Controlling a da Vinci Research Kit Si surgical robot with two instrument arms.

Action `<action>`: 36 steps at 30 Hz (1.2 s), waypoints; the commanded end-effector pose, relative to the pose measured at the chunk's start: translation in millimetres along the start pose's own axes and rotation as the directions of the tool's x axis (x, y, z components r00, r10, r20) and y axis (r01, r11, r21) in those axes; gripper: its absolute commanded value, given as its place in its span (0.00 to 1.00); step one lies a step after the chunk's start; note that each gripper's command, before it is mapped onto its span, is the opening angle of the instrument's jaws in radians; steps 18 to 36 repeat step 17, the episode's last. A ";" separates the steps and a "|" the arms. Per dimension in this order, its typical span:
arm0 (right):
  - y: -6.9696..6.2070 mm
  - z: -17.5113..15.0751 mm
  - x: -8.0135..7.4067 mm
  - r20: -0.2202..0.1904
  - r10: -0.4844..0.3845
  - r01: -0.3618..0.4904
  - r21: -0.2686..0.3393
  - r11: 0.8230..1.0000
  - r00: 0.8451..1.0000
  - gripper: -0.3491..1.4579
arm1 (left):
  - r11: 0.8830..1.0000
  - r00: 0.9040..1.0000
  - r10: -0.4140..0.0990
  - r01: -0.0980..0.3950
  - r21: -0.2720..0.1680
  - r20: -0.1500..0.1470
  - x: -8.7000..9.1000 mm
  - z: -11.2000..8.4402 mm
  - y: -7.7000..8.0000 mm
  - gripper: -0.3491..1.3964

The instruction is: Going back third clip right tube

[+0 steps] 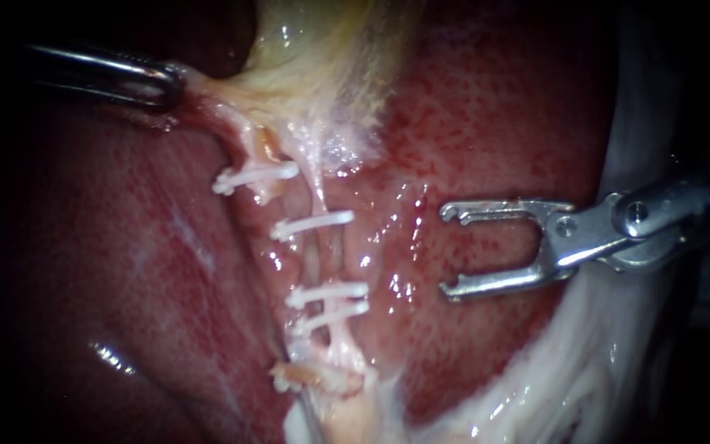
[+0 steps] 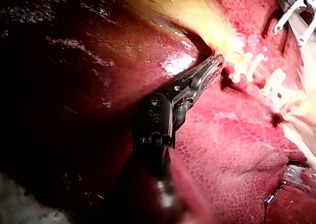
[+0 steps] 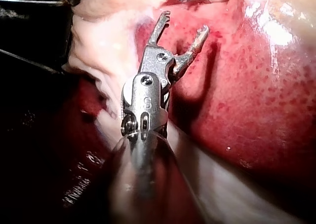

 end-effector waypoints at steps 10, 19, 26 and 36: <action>-0.2 -0.1 0.1 0.000 -0.006 0.006 0.001 1.000 1.000 0.47 | 1.000 1.000 0.017 -0.017 -0.015 0.005 -1.3 2.2 -0.8 0.00; -0.7 -0.1 0.7 -0.003 -0.005 0.005 0.014 1.000 1.000 0.47 | 1.000 1.000 0.014 -0.014 -0.022 0.006 -0.8 1.4 -0.8 0.00; -0.7 -0.1 0.7 -0.003 -0.005 0.005 0.014 1.000 1.000 0.47 | 1.000 1.000 0.014 -0.014 -0.022 0.006 -0.8 1.4 -0.8 0.00; -0.7 -0.1 0.7 -0.003 -0.005 0.005 0.014 1.000 1.000 0.47 | 1.000 1.000 0.014 -0.014 -0.022 0.006 -0.8 1.4 -0.8 0.00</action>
